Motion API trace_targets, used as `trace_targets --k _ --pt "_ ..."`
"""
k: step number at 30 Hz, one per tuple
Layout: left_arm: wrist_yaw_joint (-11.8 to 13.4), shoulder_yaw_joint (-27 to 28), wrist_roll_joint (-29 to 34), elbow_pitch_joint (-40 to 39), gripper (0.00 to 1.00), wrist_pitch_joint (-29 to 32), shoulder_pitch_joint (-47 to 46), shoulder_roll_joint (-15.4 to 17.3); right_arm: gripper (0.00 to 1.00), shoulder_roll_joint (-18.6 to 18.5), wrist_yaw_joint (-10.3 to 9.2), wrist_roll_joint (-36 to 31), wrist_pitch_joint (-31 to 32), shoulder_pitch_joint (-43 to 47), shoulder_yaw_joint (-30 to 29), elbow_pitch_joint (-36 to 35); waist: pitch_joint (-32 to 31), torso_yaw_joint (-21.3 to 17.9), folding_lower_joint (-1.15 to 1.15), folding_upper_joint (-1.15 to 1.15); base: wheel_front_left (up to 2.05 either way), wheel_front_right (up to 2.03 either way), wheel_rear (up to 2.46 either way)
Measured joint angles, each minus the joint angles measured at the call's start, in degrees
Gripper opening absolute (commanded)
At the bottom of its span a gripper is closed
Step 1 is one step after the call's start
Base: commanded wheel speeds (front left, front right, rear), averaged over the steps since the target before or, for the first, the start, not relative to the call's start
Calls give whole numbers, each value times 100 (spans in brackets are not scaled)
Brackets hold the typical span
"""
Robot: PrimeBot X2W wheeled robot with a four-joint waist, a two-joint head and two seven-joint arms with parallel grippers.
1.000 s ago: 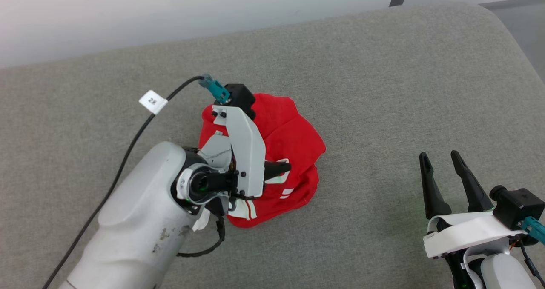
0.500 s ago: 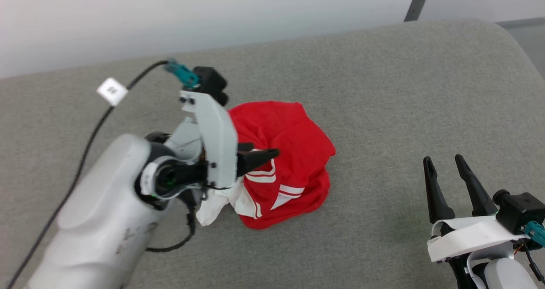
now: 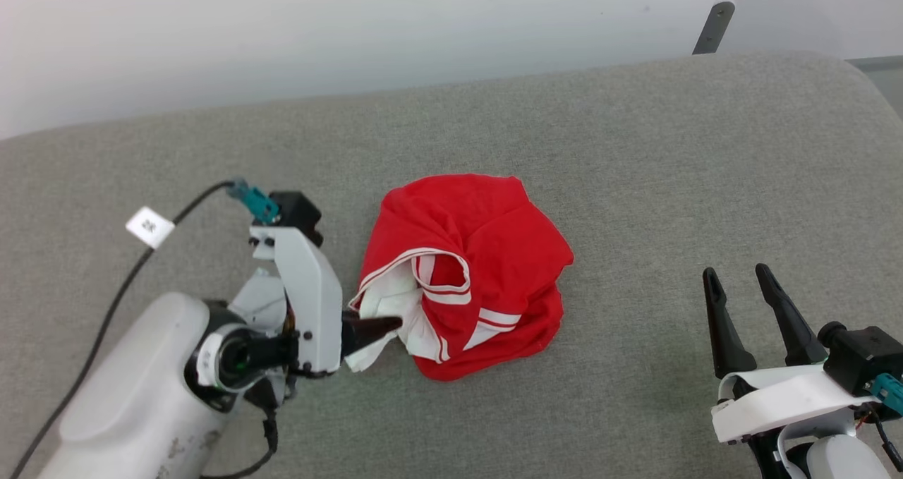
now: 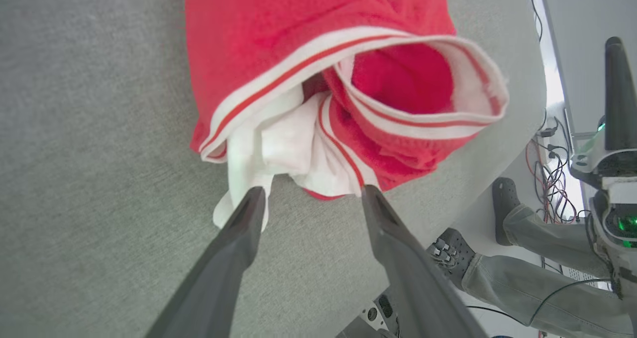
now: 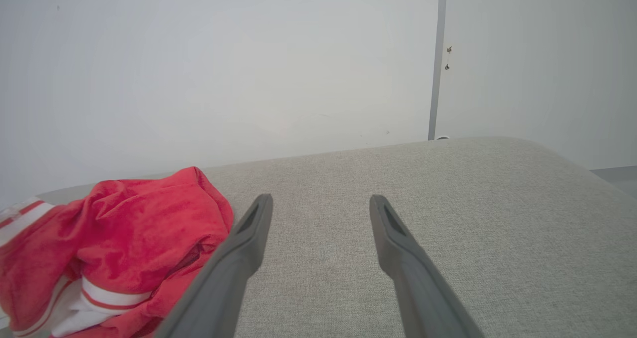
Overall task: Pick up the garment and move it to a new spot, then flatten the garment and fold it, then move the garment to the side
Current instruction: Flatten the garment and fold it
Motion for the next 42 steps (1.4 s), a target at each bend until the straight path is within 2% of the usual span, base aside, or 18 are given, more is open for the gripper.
trace_targets --k 5,16,17,18,19,22,29,34,42 --pt "-27 -78 79 338 100 -120 133 0 100 -31 0 7 0 -21 37 -57 89 -24 0 0 0 0 0" --pt "-323 -147 259 1299 100 -492 71 -79 100 -70 0 5 0 -94 13 -123 317 -141 0 0 0 0 0" --pt "-363 -177 312 1377 93 -515 44 -81 100 -71 0 5 0 -94 8 -130 331 -146 0 0 0 0 0" --pt "-393 -200 325 1437 40 -536 16 -86 100 -73 0 1 0 -95 3 -134 344 -149 0 0 0 0 0" --pt "-455 -208 333 1500 0 -559 -14 -93 100 -73 0 -2 1 -97 2 -134 356 -150 0 0 0 0 0" --pt "-571 -225 358 1655 0 -608 -79 -113 100 -73 0 -9 0 -103 -1 -137 377 -146 0 0 0 0 0" --pt "-645 -193 356 1818 0 -661 -214 -85 100 -85 0 -45 0 -103 -68 -134 344 -45 0 0 0 0 0" --pt "-621 -80 399 1550 0 -713 -264 230 100 -110 0 -63 3 -77 -91 -116 229 68 0 0 0 0 0" --pt "-274 197 523 833 0 -808 114 1035 100 -169 0 -69 70 99 -105 -133 -31 328 0 0 0 0 0"
